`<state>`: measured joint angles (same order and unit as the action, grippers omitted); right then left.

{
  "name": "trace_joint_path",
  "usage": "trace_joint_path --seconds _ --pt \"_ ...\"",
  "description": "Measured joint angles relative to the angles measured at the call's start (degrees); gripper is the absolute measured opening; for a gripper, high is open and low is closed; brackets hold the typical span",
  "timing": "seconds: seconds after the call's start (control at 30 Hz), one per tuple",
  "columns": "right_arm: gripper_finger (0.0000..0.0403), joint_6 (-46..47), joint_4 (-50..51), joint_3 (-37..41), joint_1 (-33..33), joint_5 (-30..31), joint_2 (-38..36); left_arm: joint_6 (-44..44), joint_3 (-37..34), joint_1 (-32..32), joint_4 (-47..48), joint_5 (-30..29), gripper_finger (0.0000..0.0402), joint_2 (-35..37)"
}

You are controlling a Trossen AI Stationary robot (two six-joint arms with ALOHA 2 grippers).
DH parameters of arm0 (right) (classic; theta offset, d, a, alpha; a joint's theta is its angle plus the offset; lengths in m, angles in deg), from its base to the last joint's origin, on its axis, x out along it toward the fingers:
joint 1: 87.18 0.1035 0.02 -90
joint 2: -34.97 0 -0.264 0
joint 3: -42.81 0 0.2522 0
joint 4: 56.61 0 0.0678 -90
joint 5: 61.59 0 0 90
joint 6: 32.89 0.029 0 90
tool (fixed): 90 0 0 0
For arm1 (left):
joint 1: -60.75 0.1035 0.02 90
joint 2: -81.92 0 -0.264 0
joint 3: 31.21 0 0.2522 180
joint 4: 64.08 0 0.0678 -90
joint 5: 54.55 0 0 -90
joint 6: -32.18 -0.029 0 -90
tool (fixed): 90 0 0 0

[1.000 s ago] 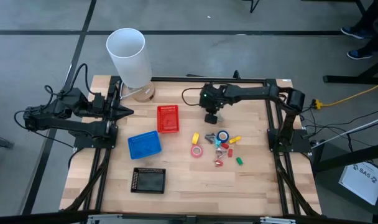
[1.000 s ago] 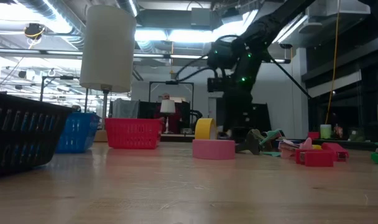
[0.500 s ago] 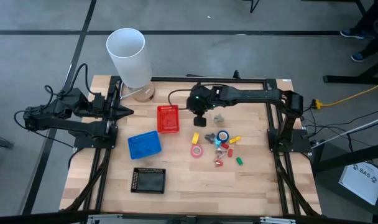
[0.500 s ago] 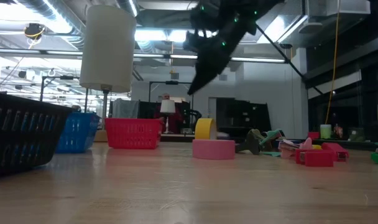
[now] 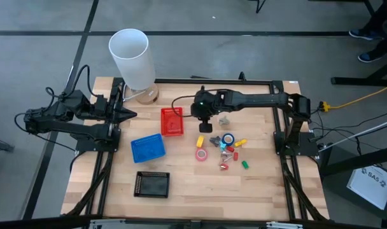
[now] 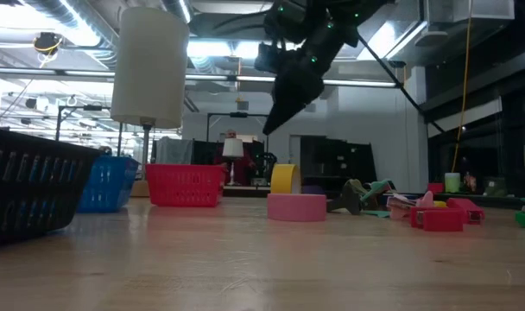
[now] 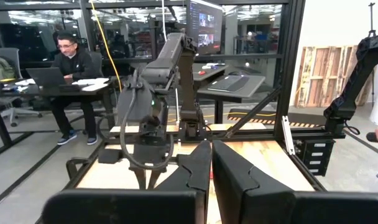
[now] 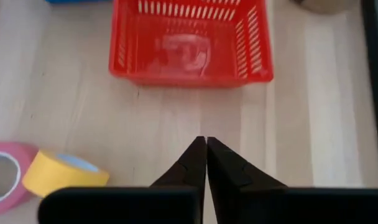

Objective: Pick and place Stapler, Stapler remover, tape
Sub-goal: Put the top blue tape into the red basket

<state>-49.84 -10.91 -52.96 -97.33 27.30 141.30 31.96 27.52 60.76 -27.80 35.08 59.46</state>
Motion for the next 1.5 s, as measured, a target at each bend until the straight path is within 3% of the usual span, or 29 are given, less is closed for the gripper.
trace_joint_path --seconds 0.37,0.87,1.5 --pt "0.0052 -0.12 -0.85 3.48 -1.39 0.00 -0.01 -0.01 -0.01 -0.01 0.00 0.01 0.0012 0.01" --pt "0.0176 -1.70 0.83 3.62 -3.35 0.00 -0.01 -0.01 0.00 -0.01 0.00 0.01 0.0013 0.01" --pt "0.0175 -5.23 1.46 3.59 -6.50 0.00 4.09 0.01 -0.01 0.00 -0.01 0.00 0.0009 0.01"
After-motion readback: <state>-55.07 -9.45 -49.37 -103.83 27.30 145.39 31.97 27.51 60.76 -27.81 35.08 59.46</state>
